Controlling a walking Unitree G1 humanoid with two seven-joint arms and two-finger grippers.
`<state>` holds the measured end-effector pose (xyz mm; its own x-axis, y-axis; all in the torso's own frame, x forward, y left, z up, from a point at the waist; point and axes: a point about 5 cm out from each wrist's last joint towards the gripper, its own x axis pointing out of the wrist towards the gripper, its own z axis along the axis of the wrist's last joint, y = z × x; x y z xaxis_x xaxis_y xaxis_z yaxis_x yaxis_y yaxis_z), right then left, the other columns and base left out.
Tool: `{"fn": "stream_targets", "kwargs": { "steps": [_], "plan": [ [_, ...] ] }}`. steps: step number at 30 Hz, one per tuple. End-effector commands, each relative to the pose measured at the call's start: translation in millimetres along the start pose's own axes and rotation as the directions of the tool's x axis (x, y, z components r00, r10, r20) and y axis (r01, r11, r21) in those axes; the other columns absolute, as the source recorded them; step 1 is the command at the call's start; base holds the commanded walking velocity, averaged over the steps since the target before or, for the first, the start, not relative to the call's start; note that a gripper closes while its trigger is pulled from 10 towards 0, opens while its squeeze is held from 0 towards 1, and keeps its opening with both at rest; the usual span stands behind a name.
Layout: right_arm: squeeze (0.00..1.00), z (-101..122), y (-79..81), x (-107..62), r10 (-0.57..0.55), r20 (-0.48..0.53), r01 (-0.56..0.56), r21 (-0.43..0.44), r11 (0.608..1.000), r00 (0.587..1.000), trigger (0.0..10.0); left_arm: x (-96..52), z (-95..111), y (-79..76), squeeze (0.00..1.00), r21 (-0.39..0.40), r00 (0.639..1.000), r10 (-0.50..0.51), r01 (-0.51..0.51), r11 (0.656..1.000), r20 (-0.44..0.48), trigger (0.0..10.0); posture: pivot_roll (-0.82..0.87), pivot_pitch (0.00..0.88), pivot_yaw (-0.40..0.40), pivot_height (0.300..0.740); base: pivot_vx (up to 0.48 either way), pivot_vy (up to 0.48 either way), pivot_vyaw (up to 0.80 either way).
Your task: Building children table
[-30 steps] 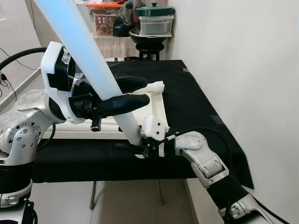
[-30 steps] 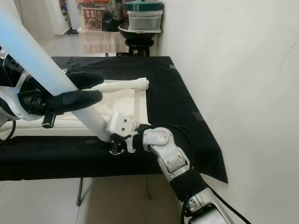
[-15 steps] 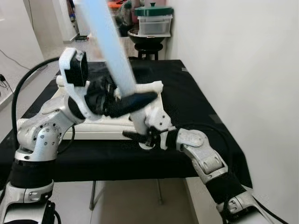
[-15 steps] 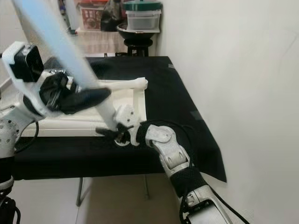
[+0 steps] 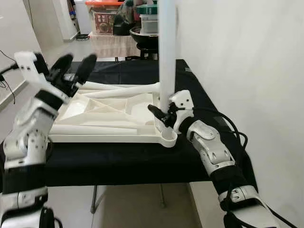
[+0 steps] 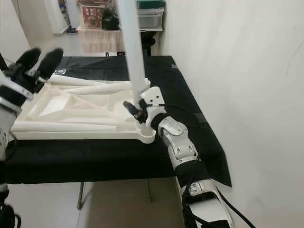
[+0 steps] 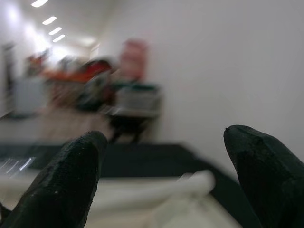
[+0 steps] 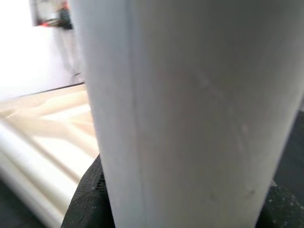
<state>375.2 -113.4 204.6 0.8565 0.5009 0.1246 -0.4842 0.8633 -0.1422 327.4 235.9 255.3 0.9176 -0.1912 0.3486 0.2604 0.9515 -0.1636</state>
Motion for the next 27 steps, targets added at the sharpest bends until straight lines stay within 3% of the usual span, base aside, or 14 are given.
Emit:
{"fn": "stream_targets", "kwargs": {
  "steps": [1, 2, 3, 4, 5, 7, 10, 13, 18, 20, 27],
  "plan": [
    [0.00, 3.6, -4.7, 1.1, -0.036, 0.011, 0.036, 0.018, 0.999, 0.999, 0.0, -4.0, -14.0, -2.1, 0.00, 0.014, 0.998, 0.052, -0.052, 0.999, -0.043, 10.0, 0.01, 0.000, -0.007, 0.740, 0.000, 0.000, 0.00],
    [0.00, 3.0, -5.6, 0.5, -0.042, 0.009, 0.042, 0.020, 0.999, 0.999, 0.0, -6.2, -18.6, -2.4, 0.00, 0.009, 0.996, 0.072, -0.072, 0.997, -0.052, 10.0, 0.01, 0.000, -0.007, 0.740, 0.000, 0.000, 0.00],
    [0.00, 2.0, -6.3, 0.0, -0.049, 0.006, 0.049, 0.024, 0.999, 0.999, 4.8, -8.9, -27.2, -5.8, 0.00, -0.001, 0.993, 0.091, -0.091, 0.996, -0.075, 10.0, 0.01, 0.000, -0.008, 0.740, 0.000, 0.000, 0.00],
    [0.00, 1.6, -6.6, -0.6, -0.056, 0.008, 0.056, 0.030, 0.998, 0.998, 6.8, -11.3, -35.6, -10.8, 0.00, -0.010, 0.990, 0.099, -0.100, 0.995, -0.101, 10.0, 0.00, 0.000, -0.009, 0.740, 0.000, 0.000, 0.00],
    [0.00, 1.4, -6.0, -1.6, -0.059, 0.014, 0.058, 0.048, 0.997, 0.998, 10.0, -14.9, -45.3, -18.9, 0.00, -0.003, 0.987, 0.085, -0.087, 0.996, -0.135, 10.0, 0.00, 0.000, -0.009, 0.740, 0.000, 0.000, 0.00],
    [0.00, 1.4, -6.0, -1.6, -0.059, 0.014, 0.058, 0.048, 0.997, 0.998, 10.0, -14.9, -45.3, -18.9, 0.00, -0.003, 0.987, 0.085, -0.087, 0.996, -0.135, 10.0, 0.00, 0.000, -0.009, 0.740, 0.000, 0.000, 0.00],
    [0.00, -0.8, 0.4, -7.5, -0.078, 0.045, 0.071, 0.143, 0.987, 0.996, 10.0, -35.2, -76.1, -55.0, 0.00, -0.028, 0.977, -0.014, 0.008, 1.000, -0.212, 10.0, 0.00, 0.000, -0.011, 0.740, 0.000, 0.000, 0.00],
    [0.00, -3.6, 3.8, -9.2, -0.085, 0.041, 0.076, 0.173, 0.982, 0.996, 10.0, -41.2, -81.4, -66.0, 0.00, -0.048, 0.977, -0.023, 0.013, 0.999, -0.214, 10.0, 0.00, 0.000, -0.011, 0.740, 0.160, 0.000, 0.00],
    [0.00, -5.2, 11.2, -10.5, -0.074, 0.048, 0.063, 0.202, 0.977, 0.996, 10.0, -42.5, -85.5, -73.6, 0.00, -0.049, 0.979, -0.002, -0.009, 0.999, -0.205, 10.0, 0.00, 0.000, -0.008, 0.740, 0.388, 0.000, 0.00],
    [0.00, -4.8, 13.8, -9.6, -0.063, 0.053, 0.051, 0.205, 0.977, 0.997, 10.0, -41.6, -88.5, -76.4, 0.00, 0.012, 0.971, -0.013, 0.017, 1.000, -0.237, 10.0, 0.01, 0.000, -0.009, 0.740, 0.000, 0.000, 0.00],
    [0.00, 1.8, 18.7, -9.1, -0.021, 0.083, 0.003, 0.211, 0.977, 0.996, 10.0, -50.4, -92.5, -78.7, 0.00, 0.036, 0.965, -0.029, 0.040, 0.999, -0.259, 10.0, 0.01, 0.000, -0.010, 0.740, 0.000, 0.000, 0.00]
  ]
}}
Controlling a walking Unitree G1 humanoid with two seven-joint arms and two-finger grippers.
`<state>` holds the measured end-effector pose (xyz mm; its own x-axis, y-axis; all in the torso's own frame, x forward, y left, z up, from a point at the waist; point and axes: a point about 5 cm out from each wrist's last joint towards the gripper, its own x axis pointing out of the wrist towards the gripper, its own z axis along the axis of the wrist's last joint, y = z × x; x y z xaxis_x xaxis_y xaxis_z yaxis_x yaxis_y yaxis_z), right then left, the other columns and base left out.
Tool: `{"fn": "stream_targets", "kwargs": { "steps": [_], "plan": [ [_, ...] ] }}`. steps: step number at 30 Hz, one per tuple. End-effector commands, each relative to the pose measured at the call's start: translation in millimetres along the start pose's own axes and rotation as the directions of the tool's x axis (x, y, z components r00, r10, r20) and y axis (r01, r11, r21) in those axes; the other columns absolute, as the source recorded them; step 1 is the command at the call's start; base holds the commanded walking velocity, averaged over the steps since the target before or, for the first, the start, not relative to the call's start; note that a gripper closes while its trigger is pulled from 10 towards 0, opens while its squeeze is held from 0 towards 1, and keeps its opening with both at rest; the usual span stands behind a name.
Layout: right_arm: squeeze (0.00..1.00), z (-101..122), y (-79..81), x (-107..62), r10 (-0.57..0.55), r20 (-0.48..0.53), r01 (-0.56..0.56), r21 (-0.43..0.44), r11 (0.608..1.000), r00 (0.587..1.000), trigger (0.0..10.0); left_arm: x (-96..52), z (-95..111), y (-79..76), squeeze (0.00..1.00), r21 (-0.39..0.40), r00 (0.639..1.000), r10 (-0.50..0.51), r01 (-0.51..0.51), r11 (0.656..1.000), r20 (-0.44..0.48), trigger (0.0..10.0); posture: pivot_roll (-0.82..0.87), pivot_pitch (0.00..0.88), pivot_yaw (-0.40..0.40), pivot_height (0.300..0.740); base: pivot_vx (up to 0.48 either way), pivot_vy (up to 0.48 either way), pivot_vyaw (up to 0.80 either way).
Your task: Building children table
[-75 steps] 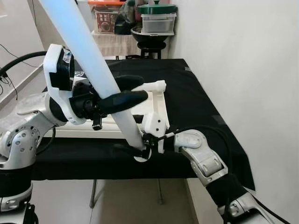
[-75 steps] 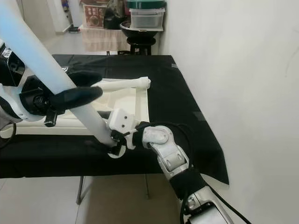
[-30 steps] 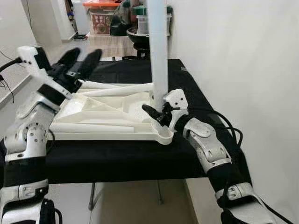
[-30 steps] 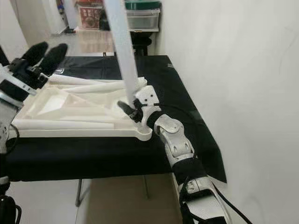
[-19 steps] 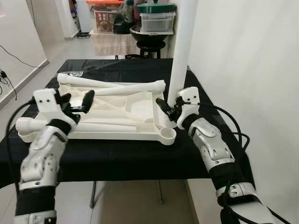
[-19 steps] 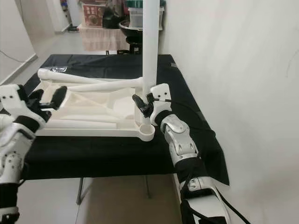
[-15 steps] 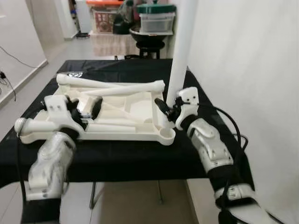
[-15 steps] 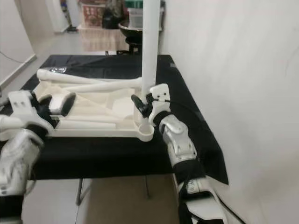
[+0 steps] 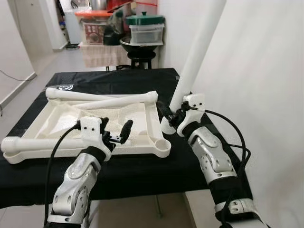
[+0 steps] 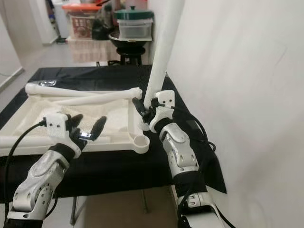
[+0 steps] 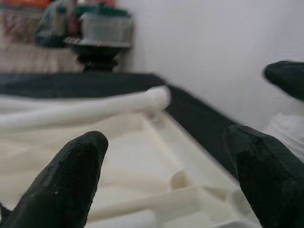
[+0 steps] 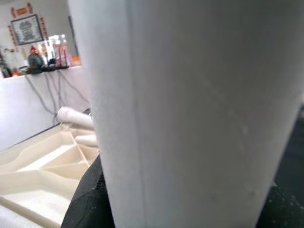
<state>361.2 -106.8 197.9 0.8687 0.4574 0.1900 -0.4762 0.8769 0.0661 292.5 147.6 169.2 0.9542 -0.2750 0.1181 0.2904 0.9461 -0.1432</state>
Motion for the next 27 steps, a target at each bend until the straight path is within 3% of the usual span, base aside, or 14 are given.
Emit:
{"fn": "stream_targets", "kwargs": {
  "steps": [1, 14, 19, 21, 27],
  "plan": [
    [0.00, 4.3, 6.2, 0.5, 0.035, 0.017, -0.036, 0.010, 0.999, 0.999, 10.0, -4.6, -3.6, 0.2, 0.00, 0.028, 1.000, 0.003, -0.002, 1.000, -0.016, 10.0, 0.01, 0.000, -0.010, 0.740, 0.000, 0.000, 0.00],
    [0.00, 3.1, 9.9, -5.2, 0.072, 0.009, -0.072, -0.028, 0.997, 0.997, 10.0, -9.8, -10.5, -6.7, 0.00, 0.061, 0.999, -0.034, 0.037, 0.997, -0.042, 10.0, 0.01, 0.000, -0.010, 0.740, 0.000, 0.000, 0.00],
    [0.00, 2.5, 11.5, -7.8, 0.095, 0.015, -0.095, -0.002, 0.996, 0.995, 10.0, -11.3, -10.4, -6.9, 0.00, 0.059, 0.998, -0.042, 0.045, 0.997, -0.041, 10.0, 0.01, 0.000, -0.008, 0.740, 0.329, 0.000, 0.48],
    [0.00, 4.7, 14.7, -8.1, 0.111, 0.045, -0.113, 0.061, 0.992, 0.993, 10.0, -11.2, -10.3, -7.5, 0.00, 0.058, 0.998, -0.047, 0.049, 0.997, -0.040, 10.0, 0.01, 0.000, -0.008, 0.740, 0.369, 0.000, 0.24],
    [0.00, 5.4, 18.7, -7.7, 0.126, 0.041, -0.127, 0.021, 0.992, 0.991, 10.0, -10.5, -9.7, -9.9, 0.00, 0.059, 0.997, -0.061, 0.063, 0.996, -0.037, 10.0, 0.01, 0.000, -0.005, 0.740, 0.377, 0.000, 0.00]
  ]
}}
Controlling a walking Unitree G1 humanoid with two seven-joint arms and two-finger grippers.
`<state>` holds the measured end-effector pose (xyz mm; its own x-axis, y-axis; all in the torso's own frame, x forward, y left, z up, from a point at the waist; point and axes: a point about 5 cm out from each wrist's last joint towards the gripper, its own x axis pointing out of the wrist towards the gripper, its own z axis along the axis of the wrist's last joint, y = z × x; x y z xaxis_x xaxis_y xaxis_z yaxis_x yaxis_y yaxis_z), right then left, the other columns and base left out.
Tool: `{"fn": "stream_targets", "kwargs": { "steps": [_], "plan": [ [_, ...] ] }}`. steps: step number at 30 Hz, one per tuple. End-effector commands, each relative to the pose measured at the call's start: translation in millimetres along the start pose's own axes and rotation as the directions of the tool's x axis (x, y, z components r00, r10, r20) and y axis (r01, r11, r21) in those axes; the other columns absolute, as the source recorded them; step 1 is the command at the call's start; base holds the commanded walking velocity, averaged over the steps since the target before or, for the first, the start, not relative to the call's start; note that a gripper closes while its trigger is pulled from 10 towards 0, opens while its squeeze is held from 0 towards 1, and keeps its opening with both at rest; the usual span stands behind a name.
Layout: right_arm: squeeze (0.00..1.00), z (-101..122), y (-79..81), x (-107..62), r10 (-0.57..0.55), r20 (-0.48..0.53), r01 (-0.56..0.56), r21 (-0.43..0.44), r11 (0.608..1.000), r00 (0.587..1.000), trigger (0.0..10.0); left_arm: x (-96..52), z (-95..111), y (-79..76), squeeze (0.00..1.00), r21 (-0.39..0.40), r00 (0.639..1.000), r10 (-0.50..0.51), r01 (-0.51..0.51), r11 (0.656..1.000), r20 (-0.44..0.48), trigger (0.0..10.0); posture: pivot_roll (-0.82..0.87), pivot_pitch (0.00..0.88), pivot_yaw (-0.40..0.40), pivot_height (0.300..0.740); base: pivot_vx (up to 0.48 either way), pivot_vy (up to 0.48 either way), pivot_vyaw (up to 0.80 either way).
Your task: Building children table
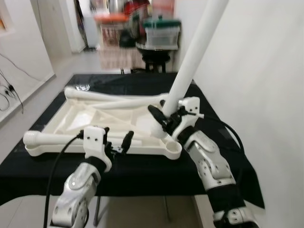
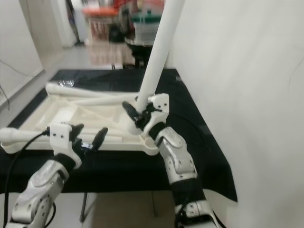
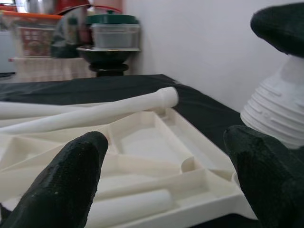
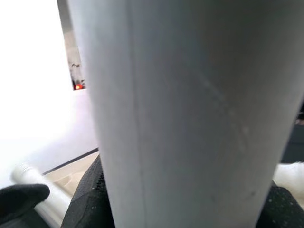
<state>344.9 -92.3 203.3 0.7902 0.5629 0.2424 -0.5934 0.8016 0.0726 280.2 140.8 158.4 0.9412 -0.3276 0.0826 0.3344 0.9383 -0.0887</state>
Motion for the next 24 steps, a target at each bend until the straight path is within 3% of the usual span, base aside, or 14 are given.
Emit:
{"fn": "stream_targets", "kwargs": {
  "steps": [1, 10, 20, 24],
  "plan": [
    [0.00, 0.3, -2.0, -1.5, -0.007, -0.005, 0.007, -0.012, 1.000, 1.000, 10.0, 0.7, 1.3, -1.4, 0.00, 0.010, 1.000, -0.012, 0.012, 1.000, 0.006, 10.0, 0.01, 0.000, -0.005, 0.740, 0.379, 0.000, 0.00],
    [0.00, -2.9, -1.1, -3.2, -0.004, -0.017, 0.004, -0.023, 1.000, 1.000, 10.0, 0.3, 1.1, -4.2, 0.00, 0.021, 0.999, -0.035, 0.035, 0.999, 0.005, 10.0, 0.01, 0.000, -0.001, 0.740, 0.337, 0.000, 0.00],
    [0.00, -4.2, 0.4, -4.8, 0.014, -0.028, -0.014, -0.028, 0.999, 1.000, 10.0, -2.1, -2.3, -9.1, 0.00, 0.014, 0.998, -0.058, 0.058, 0.998, -0.010, 10.0, 0.02, 0.000, 0.003, 0.740, 0.000, 0.000, 0.00],
    [0.00, -6.5, 6.2, -10.2, 0.116, -0.043, -0.117, -0.019, 0.993, 0.992, 10.0, -9.7, -11.8, -16.9, 0.00, 0.021, 0.988, -0.137, 0.139, 0.990, -0.068, 10.0, 0.02, 0.000, 0.001, 0.740, 0.000, 0.000, 0.00]
  ]
}}
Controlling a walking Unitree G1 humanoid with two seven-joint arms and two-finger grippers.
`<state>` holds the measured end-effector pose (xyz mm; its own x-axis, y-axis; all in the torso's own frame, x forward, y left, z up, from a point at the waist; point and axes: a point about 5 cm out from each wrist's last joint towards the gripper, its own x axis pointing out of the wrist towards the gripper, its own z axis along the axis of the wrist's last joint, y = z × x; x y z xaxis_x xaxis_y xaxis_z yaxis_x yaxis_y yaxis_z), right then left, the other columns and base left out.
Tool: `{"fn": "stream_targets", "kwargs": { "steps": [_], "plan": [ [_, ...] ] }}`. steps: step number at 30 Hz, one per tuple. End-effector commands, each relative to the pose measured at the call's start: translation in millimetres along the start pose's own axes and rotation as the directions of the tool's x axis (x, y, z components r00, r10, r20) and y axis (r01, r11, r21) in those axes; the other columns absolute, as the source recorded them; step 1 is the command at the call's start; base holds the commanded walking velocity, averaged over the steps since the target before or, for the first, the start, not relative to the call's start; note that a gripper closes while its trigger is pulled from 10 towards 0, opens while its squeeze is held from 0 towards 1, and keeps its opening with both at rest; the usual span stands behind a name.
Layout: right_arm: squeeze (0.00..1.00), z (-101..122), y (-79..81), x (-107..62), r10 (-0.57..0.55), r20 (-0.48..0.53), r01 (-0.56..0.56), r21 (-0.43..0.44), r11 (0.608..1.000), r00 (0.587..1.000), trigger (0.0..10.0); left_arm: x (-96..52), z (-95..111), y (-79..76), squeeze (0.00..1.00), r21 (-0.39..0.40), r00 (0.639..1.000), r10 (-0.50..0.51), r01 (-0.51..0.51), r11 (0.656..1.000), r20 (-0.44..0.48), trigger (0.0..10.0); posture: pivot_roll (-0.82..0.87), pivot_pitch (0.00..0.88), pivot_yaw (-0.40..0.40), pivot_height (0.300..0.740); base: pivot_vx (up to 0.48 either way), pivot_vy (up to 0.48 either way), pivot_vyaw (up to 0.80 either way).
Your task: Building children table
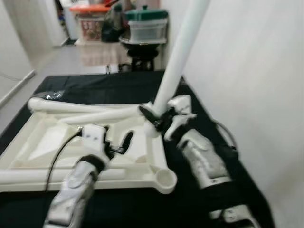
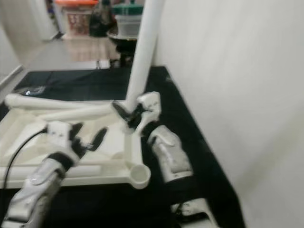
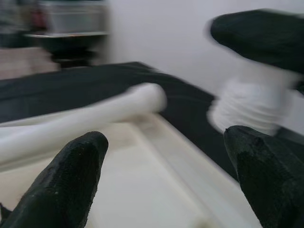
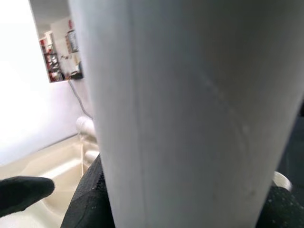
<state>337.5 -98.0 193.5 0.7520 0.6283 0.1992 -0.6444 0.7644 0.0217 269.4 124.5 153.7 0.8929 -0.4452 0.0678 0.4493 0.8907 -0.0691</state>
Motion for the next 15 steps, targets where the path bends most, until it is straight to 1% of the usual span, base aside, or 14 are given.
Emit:
{"fn": "stream_targets", "kwargs": {
  "steps": [1, 2, 4, 6, 7, 8, 9, 10, 11, 12, 13, 14, 15],
  "plan": [
    [0.00, 0.5, 9.6, -0.5, 0.089, 0.005, -0.090, 0.012, 0.996, 0.996, 10.0, -7.1, -9.4, -2.5, 0.00, 0.014, 0.997, -0.043, 0.044, 0.999, -0.063, 10.0, 0.02, 0.000, 0.002, 0.740, 0.000, 0.000, 0.00],
    [0.00, -0.3, 11.6, -3.1, 0.129, -0.002, -0.129, 0.011, 0.992, 0.992, 10.0, -9.4, -12.4, -5.9, 0.00, 0.012, 0.994, -0.072, 0.073, 0.997, -0.080, 10.0, 0.02, 0.000, 0.002, 0.740, 0.000, 0.000, 0.00],
    [0.00, -1.1, 12.7, -6.1, 0.167, -0.013, -0.167, 0.008, 0.986, 0.986, 10.0, -12.0, -15.5, -9.7, 0.00, 0.004, 0.989, -0.105, 0.106, 0.994, -0.100, 10.0, 0.02, 0.000, 0.000, 0.740, 0.000, 0.000, 0.00],
    [0.00, -1.1, 12.7, -6.1, 0.167, -0.013, -0.167, 0.008, 0.986, 0.986, 10.0, -12.0, -15.5, -9.7, 0.00, 0.004, 0.989, -0.105, 0.106, 0.994, -0.100, 10.0, 0.02, 0.000, 0.000, 0.740, 0.000, 0.000, 0.00],
    [0.00, -3.5, 11.9, -10.5, 0.209, -0.037, -0.209, 0.008, 0.978, 0.977, 10.0, -16.4, -17.9, -14.4, 0.00, -0.012, 0.980, -0.158, 0.157, 0.987, -0.118, 10.0, 0.03, 0.000, -0.003, 0.740, 0.000, 0.000, 0.00],
    [0.00, -6.2, 11.4, -17.3, 0.276, -0.069, -0.276, 0.003, 0.961, 0.959, 10.0, -22.5, -20.6, -20.5, 0.00, -0.029, 0.963, -0.230, 0.228, 0.973, -0.142, 10.0, 0.03, 0.000, -0.005, 0.740, 0.000, 0.000, 0.00],
    [0.00, -6.2, 11.4, -17.3, 0.276, -0.069, -0.276, 0.003, 0.961, 0.959, 10.0, -22.5, -20.6, -20.5, 0.00, -0.029, 0.963, -0.230, 0.228, 0.973, -0.142, 10.0, 0.03, 0.000, -0.005, 0.740, 0.000, 0.000, 0.00],
    [0.00, -8.3, 11.3, -24.7, 0.347, -0.097, -0.347, 0.020, 0.938, 0.933, 10.0, -29.9, -23.2, -27.1, 0.00, -0.044, 0.937, -0.307, 0.304, 0.952, -0.168, 10.0, 0.03, 0.000, -0.009, 0.740, 0.000, 0.000, 0.00],
    [0.00, -9.4, 11.5, -29.6, 0.392, -0.112, -0.391, 0.035, 0.920, 0.913, 10.0, -34.9, -24.7, -31.4, 0.00, -0.055, 0.916, -0.355, 0.351, 0.935, -0.184, 10.0, 0.03, 0.000, -0.009, 0.740, 0.000, 0.000, 0.00],
    [0.00, -9.4, 11.5, -29.6, 0.392, -0.112, -0.391, 0.035, 0.920, 0.913, 10.0, -34.9, -24.7, -31.4, 0.00, -0.055, 0.916, -0.355, 0.351, 0.935, -0.184, 10.0, 0.03, 0.000, -0.009, 0.740, 0.000, 0.000, 0.00],
    [0.00, -11.8, 11.2, -40.2, 0.506, -0.152, -0.501, 0.072, 0.862, 0.849, 10.0, -48.6, -27.9, -39.8, 0.00, -0.067, 0.865, -0.448, 0.445, 0.893, -0.226, 10.0, 0.03, 0.000, -0.012, 0.740, 0.000, 0.000, 0.00],
    [0.00, -12.5, 9.9, -43.1, 0.547, -0.166, -0.541, 0.088, 0.837, 0.820, 10.0, -53.4, -28.8, -41.7, 0.00, -0.058, 0.850, -0.466, 0.467, 0.883, -0.245, 10.0, 0.03, 0.000, -0.014, 0.740, 0.000, 0.000, 0.00],
    [0.00, -12.5, 9.9, -43.1, 0.547, -0.166, -0.541, 0.088, 0.837, 0.820, 10.0, -53.4, -28.8, -41.7, 0.00, -0.058, 0.850, -0.466, 0.467, 0.883, -0.245, 10.0, 0.03, 0.000, -0.014, 0.740, 0.000, 0.000, 0.00]
  ]
}}
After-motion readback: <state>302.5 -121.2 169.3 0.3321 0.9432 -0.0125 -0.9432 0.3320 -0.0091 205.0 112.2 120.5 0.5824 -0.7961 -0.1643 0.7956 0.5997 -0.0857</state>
